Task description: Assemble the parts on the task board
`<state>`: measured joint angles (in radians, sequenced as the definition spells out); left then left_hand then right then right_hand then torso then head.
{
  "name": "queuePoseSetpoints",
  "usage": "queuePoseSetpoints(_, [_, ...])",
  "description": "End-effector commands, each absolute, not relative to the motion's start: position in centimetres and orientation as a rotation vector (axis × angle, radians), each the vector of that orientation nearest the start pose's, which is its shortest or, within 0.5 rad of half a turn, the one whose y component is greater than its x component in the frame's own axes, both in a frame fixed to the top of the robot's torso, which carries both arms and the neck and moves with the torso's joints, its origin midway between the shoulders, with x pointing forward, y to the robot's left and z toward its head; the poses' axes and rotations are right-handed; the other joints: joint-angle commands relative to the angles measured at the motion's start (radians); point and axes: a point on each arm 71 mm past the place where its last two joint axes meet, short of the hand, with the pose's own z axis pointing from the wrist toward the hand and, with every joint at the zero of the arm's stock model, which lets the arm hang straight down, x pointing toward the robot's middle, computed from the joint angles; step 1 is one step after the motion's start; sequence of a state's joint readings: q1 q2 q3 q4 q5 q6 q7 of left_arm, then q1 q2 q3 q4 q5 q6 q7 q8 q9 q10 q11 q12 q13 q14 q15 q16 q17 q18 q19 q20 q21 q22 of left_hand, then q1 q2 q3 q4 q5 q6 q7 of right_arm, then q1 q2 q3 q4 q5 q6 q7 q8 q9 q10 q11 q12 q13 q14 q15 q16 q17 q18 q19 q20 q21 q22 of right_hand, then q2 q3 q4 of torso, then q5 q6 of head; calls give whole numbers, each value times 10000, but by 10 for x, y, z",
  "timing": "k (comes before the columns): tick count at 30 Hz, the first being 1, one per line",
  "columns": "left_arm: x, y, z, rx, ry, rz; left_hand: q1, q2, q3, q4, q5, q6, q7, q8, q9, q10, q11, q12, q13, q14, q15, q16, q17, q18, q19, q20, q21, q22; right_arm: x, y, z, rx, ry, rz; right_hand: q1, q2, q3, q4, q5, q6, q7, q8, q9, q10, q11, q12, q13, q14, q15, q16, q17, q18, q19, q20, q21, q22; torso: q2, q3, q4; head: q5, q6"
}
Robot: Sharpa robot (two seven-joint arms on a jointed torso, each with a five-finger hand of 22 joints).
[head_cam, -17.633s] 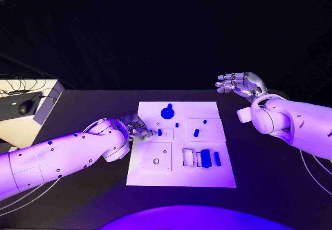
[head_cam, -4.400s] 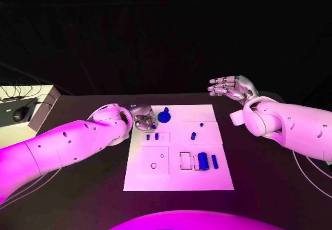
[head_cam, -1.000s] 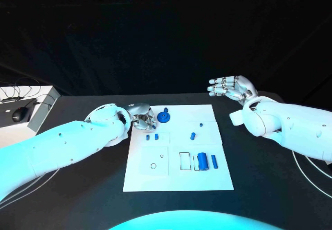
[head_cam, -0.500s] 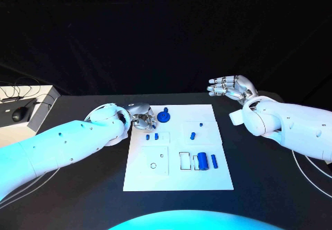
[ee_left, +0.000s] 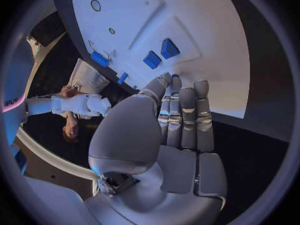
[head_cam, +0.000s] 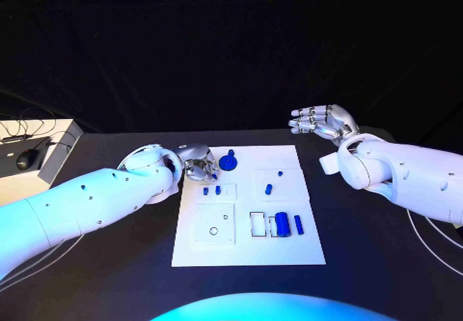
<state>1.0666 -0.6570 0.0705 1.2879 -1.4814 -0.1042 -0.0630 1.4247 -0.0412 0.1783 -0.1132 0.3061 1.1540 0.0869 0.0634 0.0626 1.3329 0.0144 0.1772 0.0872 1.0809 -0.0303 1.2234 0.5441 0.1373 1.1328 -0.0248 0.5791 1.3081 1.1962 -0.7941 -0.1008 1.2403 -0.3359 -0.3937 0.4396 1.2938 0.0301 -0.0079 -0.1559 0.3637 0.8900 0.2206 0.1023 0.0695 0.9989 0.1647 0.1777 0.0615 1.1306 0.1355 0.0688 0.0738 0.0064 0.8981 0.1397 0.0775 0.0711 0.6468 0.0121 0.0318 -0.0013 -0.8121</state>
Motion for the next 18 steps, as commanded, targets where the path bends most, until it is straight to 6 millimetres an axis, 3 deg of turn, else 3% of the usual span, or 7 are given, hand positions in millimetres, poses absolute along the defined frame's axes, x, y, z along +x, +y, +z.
queuePoseSetpoints(1, [507,167,-240,1732,18674,-6960,0,61,-2,-71,-23,-83,-7,-19,3,-39,-47,-37,-9,12,-36,-69,21,-140,17,-29,-23,164,526,-272,-206,7628,13980,11839,-80,49,64,-4,48,22,21,-68,-7,90,-11,-48,-14,14,-30,-43,-10,-64,-45,-31,-22,0,4,-2,5,-5,-2])
queuePoseSetpoints(18, [506,167,-239,1754,18603,-6971,-51,0,88,-139,-22,-160,-25,-25,0,19,-63,-59,-4,32,-46,-124,114,-156,16,-48,-4,160,527,-272,-206,7625,13978,11836,-70,46,93,-11,47,26,20,-68,-7,93,-12,-54,-14,18,-32,-41,-9,-64,-46,-30,-22,-1,4,-5,7,-1,5])
